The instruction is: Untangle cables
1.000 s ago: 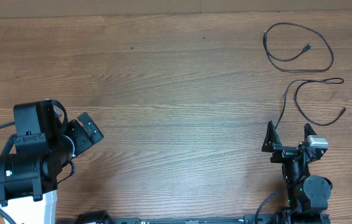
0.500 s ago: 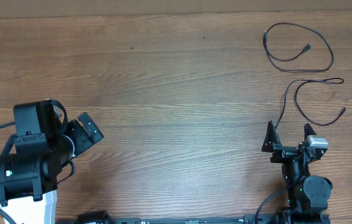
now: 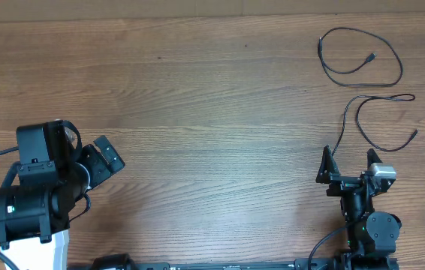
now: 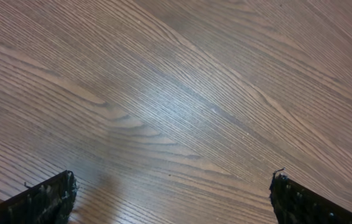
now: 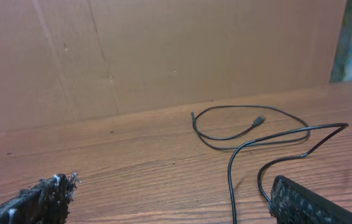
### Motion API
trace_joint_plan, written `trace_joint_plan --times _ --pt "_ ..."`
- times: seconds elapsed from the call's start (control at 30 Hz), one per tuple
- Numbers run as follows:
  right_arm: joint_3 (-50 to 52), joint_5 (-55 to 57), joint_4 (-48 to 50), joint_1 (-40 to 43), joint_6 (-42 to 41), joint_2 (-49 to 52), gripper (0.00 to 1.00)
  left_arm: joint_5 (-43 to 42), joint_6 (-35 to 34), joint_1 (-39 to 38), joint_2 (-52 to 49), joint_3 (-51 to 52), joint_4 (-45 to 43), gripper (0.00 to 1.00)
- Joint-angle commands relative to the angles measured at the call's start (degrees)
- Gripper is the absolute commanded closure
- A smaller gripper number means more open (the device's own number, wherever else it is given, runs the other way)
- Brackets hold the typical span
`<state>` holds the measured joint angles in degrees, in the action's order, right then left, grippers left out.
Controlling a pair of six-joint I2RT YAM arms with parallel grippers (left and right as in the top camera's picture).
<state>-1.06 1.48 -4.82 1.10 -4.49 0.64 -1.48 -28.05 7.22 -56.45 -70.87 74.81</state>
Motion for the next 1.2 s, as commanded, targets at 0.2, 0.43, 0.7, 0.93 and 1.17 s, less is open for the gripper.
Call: trace_joint_plan --times 0.2,0.43,0.7,0.93,1.17 --pt "0.6 -0.1 0.2 0.3 -0.2 -0.5 0.0 0.0 1.0 -0.1 12.0 -0.2 0.0 0.0" --pt "0.6 -0.1 0.2 0.3 -0.2 -0.5 0.0 0.0 1.0 -0.2 23.6 -0.2 0.0 0.0" --pt "0.6 -0.1 0.2 0.3 -0.2 -0.5 0.0 0.0 1.1 -6.4 32.2 -0.2 0.5 0.0" --pt "0.6 -0.1 0.2 0.3 -0.2 -0.5 0.0 0.0 1.0 -10.3 38.6 -0.2 1.7 0.0" --pt "0.6 -0.1 0.2 0.3 -0.2 -0.5 0.0 0.0 1.1 -9.7 44.2 -0.1 7.3 0.0"
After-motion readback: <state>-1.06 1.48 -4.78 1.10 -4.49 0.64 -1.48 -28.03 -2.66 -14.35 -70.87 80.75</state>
